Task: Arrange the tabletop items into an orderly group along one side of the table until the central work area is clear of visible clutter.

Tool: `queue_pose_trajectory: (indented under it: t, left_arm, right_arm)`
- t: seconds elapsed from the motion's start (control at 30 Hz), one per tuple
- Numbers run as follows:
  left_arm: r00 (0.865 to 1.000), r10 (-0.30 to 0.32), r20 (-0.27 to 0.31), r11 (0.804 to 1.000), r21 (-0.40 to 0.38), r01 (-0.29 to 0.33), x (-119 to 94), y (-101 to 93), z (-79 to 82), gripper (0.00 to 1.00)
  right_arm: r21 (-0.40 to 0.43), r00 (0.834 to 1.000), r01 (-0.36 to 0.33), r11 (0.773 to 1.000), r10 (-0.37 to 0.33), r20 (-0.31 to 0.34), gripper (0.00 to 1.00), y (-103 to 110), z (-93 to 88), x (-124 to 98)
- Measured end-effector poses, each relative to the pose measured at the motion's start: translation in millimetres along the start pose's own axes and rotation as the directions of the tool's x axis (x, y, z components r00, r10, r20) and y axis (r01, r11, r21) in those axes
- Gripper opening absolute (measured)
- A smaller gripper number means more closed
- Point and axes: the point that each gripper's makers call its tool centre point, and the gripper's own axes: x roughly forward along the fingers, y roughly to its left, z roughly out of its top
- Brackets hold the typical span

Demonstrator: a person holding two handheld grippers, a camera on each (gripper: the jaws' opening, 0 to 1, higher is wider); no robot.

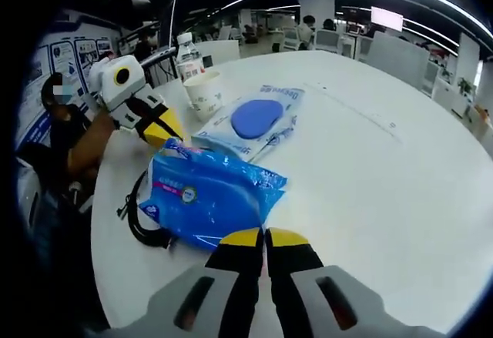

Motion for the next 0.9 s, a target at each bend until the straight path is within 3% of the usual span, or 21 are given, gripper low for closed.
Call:
queue_pose_trajectory:
  t: [0.2, 0.3, 0.7, 0.9]
  left_arm:
    - [1.000, -0.026, -0.014, 0.999, 0.041, 0.027, 0, -7.7, -2.9, 0.00]
    - [1.000, -0.016, -0.026, 0.997, 0.078, 0.018, 3, -9.5, -4.8, 0.09]
    - [1.000, -0.001, -0.019, 0.998, 0.067, 0.002, 3, -7.2, -1.9, 0.00]
    - [1.000, -0.008, -0.023, 0.998, 0.069, 0.009, 2, -9.3, -2.0, 0.00]
  right_arm:
    - [0.008, 1.000, 0.004, 1.000, -0.004, 0.005, 0.00, -5, -0.4, -2]
    - [0.017, 1.000, 0.002, 1.000, -0.002, 0.010, 0.00, -1, -2.1, -2]
    - [0.027, 1.000, -0.001, 1.000, 0.001, 0.015, 0.00, 0, -4.0, -1]
    - [0.031, 1.000, -0.004, 1.000, 0.003, 0.024, 0.00, 0, -2.0, 0]
